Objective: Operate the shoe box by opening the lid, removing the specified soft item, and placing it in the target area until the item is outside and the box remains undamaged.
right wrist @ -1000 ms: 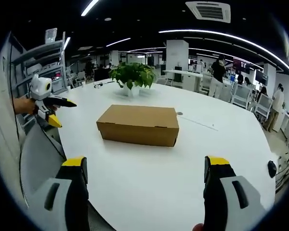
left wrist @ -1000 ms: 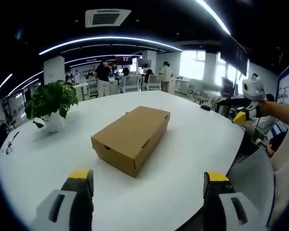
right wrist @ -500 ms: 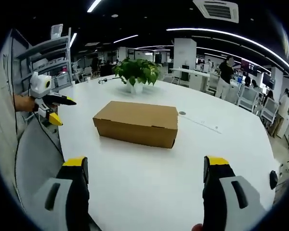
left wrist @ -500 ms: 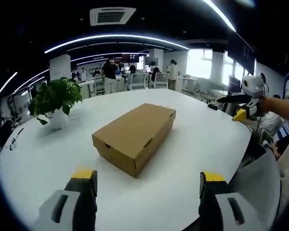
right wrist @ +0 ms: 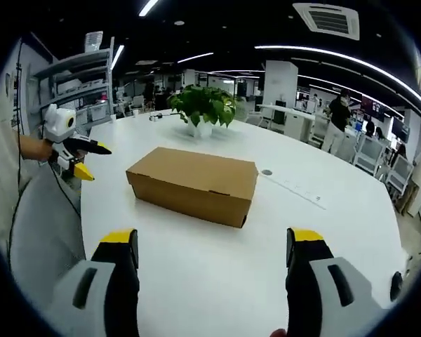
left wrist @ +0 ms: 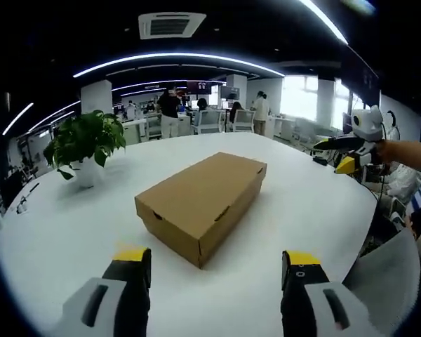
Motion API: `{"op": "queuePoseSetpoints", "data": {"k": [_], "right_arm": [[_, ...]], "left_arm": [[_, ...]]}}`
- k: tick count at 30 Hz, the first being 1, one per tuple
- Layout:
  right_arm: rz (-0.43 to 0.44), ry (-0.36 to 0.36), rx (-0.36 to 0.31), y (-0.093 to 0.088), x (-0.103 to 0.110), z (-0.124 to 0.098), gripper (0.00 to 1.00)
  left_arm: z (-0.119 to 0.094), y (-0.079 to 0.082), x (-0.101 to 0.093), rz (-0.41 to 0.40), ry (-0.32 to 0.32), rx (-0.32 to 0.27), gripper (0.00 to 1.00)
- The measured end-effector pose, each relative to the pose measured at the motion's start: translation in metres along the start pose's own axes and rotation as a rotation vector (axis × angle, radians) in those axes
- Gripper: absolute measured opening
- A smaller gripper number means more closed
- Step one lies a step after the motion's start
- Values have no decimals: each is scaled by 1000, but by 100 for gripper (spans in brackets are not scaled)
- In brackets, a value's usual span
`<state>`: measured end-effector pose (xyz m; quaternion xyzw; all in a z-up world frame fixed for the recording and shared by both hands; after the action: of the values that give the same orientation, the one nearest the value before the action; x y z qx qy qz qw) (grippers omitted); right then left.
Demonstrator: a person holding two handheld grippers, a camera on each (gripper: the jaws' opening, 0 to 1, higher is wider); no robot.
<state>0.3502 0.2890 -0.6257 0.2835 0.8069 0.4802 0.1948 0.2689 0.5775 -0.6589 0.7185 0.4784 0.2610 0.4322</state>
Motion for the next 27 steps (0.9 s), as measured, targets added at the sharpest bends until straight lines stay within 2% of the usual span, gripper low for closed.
{"op": "queuePoseSetpoints", "data": {"k": [4,7,12,27], "right_arm": [[-19,16,-6,1,-8,10,76],[-14,26,-2,0,-16,18,70],[-28,55,5,-1,-21,35,66],[-140,135,70,-8,-32,86,58]], "left_arm": [[7,-1,1,-36,21,0,75],[13,-3,1,-29,30,10,71],[23,-5,1,-22,36,26,68],[54,-2,17,-35,113,35,62]]}}
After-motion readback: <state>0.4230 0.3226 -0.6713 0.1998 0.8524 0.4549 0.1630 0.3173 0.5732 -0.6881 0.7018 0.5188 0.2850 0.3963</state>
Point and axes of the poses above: the point that each gripper's makers call its tool centre point, and the gripper's own axes: z roughly forward along the fingers, x roughly to its left, y roughly out of its top, the point moved 1 cm from there along -z, roughly backward along the fingers
